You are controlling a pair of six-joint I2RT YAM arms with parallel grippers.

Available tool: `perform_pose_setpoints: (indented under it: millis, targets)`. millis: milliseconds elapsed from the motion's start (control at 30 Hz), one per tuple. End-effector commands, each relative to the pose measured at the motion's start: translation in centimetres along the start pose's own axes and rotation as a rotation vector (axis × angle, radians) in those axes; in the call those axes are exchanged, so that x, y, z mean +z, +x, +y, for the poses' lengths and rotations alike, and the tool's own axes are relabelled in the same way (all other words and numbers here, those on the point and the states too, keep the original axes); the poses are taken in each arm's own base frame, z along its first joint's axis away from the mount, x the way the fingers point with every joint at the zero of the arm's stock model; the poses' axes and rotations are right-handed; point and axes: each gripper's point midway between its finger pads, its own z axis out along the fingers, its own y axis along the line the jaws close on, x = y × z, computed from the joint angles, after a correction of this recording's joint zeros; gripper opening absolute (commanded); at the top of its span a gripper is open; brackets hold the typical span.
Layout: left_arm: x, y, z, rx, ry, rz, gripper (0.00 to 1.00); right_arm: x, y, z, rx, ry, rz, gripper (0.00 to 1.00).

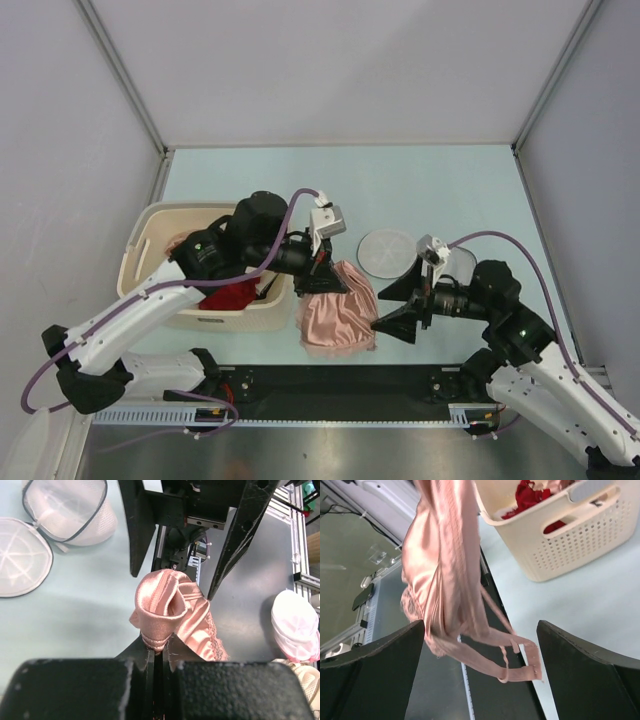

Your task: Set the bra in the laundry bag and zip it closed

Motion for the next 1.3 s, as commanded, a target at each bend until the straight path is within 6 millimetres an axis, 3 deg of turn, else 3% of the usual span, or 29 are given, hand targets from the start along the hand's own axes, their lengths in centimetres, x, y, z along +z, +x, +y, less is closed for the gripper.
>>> perform_pose_setpoints:
  millis: [0, 133, 200, 333, 433, 567, 600, 767, 800, 900, 1067, 1267]
  targets:
    - [-2.1, -1.6, -0.3, 0.048, -0.036, -0.024, 0.0, 0.0, -0.9, 0.9, -0.089, -0.049, -0.09, 1.0]
    - [-3.0, -2.3, 1.1, 0.001, -0.148, -0.028, 0.0, -0.3, -0.2, -1.2, 0.006, 0.115, -0.037, 1.0]
    - [-3.3, -3.0, 1.7, -0.022, -0.182, -0.043, 0.0, -0.6, -1.6, -1.6, 0.099, 0.192, -0.04, 1.0]
    - [-3.7, -4.2, 4.6, -0.063, -0.346, -0.061, 0.0, -0.9, -1.1, -0.4, 0.387, 0.236, 0.083, 0.99]
    - [-4.3, -5.2, 6.8, -0.064, -0.473, -0.11, 0.0, -1.4, -1.1, -0.1, 0.508, 0.278, 0.116, 1.0]
    - [-5.1, -6.6, 8.9, -0.054, -0.595, -0.172, 0.0, -2.0, -3.5, 1.0, 0.531, 0.262, 0.086, 1.0]
    - [-5.3, -6.9, 9.3, -0.043, -0.617, -0.186, 0.0, -2.1, -5.0, 1.3, 0.536, 0.242, 0.059, 1.0]
    - [-5.1, -8.8, 8.3, -0.005, -0.556, -0.278, 0.0, -1.2, -7.5, 0.7, 0.74, 0.161, 0.037, 1.0]
    - [-5.0, -8.9, 8.1, -0.013, -0.55, -0.29, 0.0, -0.8, -8.9, 1.1, 0.768, 0.112, -0.004, 1.0]
    - [-5.3, -9.4, 7.7, -0.019, -0.539, -0.326, 0.0, -0.3, -9.6, 0.8, 0.799, 0.078, -0.05, 1.0]
    - [-5.2, -10.0, 6.7, -0.019, -0.484, -0.347, 0.0, 0.4, -8.9, 0.3, 0.833, 0.073, -0.022, 1.0]
    - [-4.0, -9.9, 3.6, 0.013, -0.299, -0.337, 0.0, 0.9, -7.9, -0.7, 0.771, 0.09, 0.011, 1.0]
